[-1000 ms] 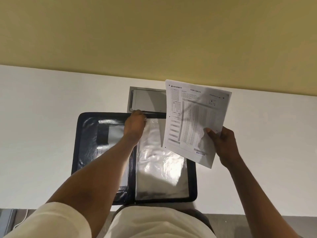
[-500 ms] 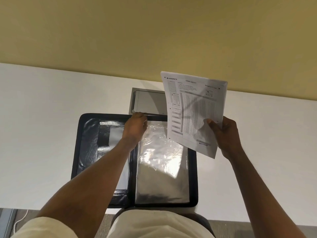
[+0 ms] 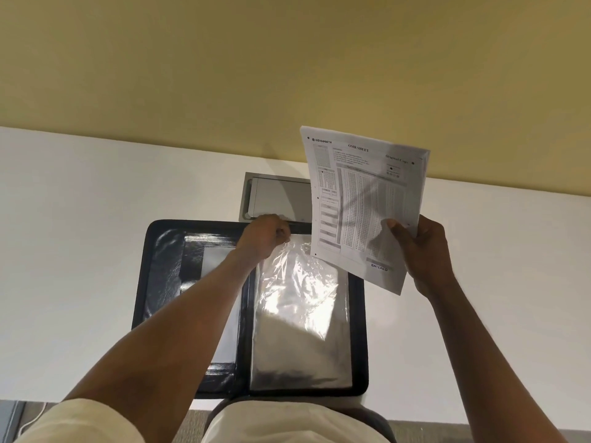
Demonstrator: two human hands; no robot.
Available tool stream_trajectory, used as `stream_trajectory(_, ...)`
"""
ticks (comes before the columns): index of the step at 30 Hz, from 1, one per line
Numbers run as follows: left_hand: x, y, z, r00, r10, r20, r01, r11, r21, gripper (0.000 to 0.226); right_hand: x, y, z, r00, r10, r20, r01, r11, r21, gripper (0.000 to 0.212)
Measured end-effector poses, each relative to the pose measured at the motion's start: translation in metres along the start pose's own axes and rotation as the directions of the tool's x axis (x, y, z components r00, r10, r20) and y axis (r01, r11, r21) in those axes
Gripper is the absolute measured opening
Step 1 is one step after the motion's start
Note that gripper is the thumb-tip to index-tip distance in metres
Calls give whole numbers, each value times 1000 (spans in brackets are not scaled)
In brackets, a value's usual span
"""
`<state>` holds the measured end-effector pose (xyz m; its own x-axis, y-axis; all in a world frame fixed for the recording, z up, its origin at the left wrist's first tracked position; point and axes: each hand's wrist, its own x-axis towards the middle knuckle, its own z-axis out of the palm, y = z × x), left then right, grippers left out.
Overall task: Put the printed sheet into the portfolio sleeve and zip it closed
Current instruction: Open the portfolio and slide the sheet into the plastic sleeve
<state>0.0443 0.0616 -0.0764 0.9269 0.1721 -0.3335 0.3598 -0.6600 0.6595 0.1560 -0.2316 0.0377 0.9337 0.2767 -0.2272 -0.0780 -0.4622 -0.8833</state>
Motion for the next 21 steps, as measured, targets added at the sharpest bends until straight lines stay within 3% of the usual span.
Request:
stream_trajectory(7, -4, 5, 5, 996, 24, -86, -14, 992, 122, 8, 0, -4, -4, 999, 12, -34, -11, 1000, 17, 20)
stream_trajectory(13, -15, 3, 10, 977, 125, -174, -82, 968, 237, 5, 4, -12, -1, 998, -50, -47, 47, 998, -52, 21)
stream_trajectory(21, -25, 13, 21, 997, 32, -64, -18, 977, 210, 13, 17, -31, 4, 995, -97, -29, 95, 994, -56, 28)
